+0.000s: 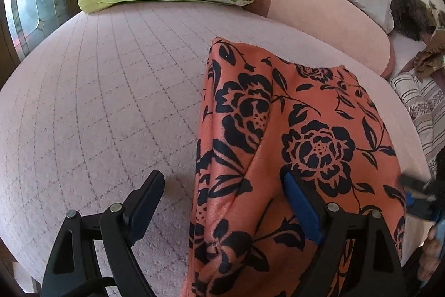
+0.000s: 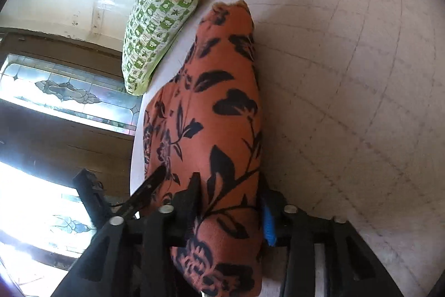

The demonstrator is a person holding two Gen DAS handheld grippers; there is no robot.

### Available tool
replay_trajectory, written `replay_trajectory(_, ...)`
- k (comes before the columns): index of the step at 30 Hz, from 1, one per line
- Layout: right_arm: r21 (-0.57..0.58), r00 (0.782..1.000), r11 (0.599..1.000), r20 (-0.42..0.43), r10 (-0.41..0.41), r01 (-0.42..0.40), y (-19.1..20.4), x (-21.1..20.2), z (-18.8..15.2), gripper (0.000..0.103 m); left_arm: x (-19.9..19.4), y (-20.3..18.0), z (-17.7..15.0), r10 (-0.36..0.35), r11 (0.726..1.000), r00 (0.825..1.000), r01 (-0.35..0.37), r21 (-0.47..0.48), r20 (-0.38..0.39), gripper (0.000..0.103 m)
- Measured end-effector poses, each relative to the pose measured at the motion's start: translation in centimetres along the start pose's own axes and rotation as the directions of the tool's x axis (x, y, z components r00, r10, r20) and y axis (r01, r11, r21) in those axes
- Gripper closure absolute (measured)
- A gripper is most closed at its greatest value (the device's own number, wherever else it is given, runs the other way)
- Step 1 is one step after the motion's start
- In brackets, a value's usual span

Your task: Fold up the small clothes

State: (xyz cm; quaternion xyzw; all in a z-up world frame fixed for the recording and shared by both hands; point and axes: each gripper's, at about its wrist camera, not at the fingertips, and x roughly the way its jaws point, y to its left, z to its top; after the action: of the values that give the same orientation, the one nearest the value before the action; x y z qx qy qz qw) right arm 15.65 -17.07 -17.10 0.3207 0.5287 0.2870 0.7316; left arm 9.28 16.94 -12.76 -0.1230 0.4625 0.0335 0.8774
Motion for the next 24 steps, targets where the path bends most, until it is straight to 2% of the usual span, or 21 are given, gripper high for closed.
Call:
replay_trajectory(2,0.001,0.997,1.000,0.074,-0.004,0.003,0.3,-1.8,1.0,0.030,-0.1,-0.1,-0.2,0.009,1.000,1.000,-0.009,0.013,0.010,0.014)
replay_trajectory(5,-0.009,0.995,1.000,0.095,-0.014,0.015,1.0,-1.8,3.3,0.026,-0.1,-0.2,-0.3,0.006,1.000,1.000,-0.006,0.011,0.009,0.014)
replay_trajectory(8,0.012,1.000,1.000,0.022,0.016,-0.016,1.2,1.5,5.5,0.027,-0.8,-0.5,-1.1,-0.007,1.000,1.000,0.007,0.001,0.005,0.015)
replay_trajectory(9,0.032,1.000,0.999,0.005,0.024,-0.024,1.0,2.6,5.9,0.032,-0.9,-0.4,-1.2,-0.006,1.000,1.000,0.006,0.003,0.007,0.015)
replay_trajectory(10,0.030,1.000,0.999,-0.001,0.027,-0.027,1.1,3.2,6.1,0.070,-0.9,-0.3,-1.2,-0.008,1.000,1.000,0.008,0.004,0.011,0.014)
replay_trajectory(11,0.004,1.000,1.000,0.010,-0.002,0.002,1.5,3.0,5.9,0.076,-0.8,-0.1,-1.2,-0.015,1.000,1.000,0.015,0.004,0.008,0.014)
replay_trajectory(13,-0.017,0.996,0.997,0.058,-0.069,0.070,1.1,2.8,4.9,0.078,-0.7,0.1,-1.2,-0.030,1.000,1.000,0.030,0.001,0.007,0.014)
replay_trajectory(14,0.033,0.995,0.996,0.057,-0.085,0.083,-0.6,3.1,4.5,0.078,-0.7,0.1,-1.3,-0.027,1.000,1.000,0.027,0.005,0.006,0.014)
replay_trajectory(15,0.089,0.997,0.994,0.047,-0.062,0.058,-2.1,3.5,4.4,0.078,-0.7,0.0,-1.3,-0.022,1.000,1.000,0.022,0.010,0.008,0.014)
replay_trajectory(16,0.098,0.998,0.995,0.047,-0.040,0.035,-2.2,3.4,4.5,0.078,-0.7,0.0,-1.3,-0.020,1.000,1.000,0.019,0.009,0.009,0.014)
replay_trajectory(19,0.010,0.997,0.998,0.047,-0.062,0.061,0.4,2.3,4.9,0.069,-0.6,0.3,-1.3,-0.026,1.000,1.000,0.026,-0.004,0.007,0.014)
replay_trajectory(21,0.009,0.995,0.997,0.062,-0.079,0.078,1.1,1.3,5.1,0.055,-0.5,0.3,-1.3,-0.024,1.000,1.000,0.024,-0.001,0.010,0.014)
replay_trajectory(22,0.007,0.993,0.997,0.086,-0.082,0.082,1.4,0.7,5.0,0.043,-0.6,0.3,-1.4,-0.024,1.000,1.000,0.024,0.001,0.011,0.014)
replay_trajectory(24,-0.019,0.990,0.996,0.111,-0.086,0.088,2.3,0.3,4.6,0.042,-0.6,0.4,-1.5,-0.025,1.000,1.000,0.025,-0.001,0.011,0.014)
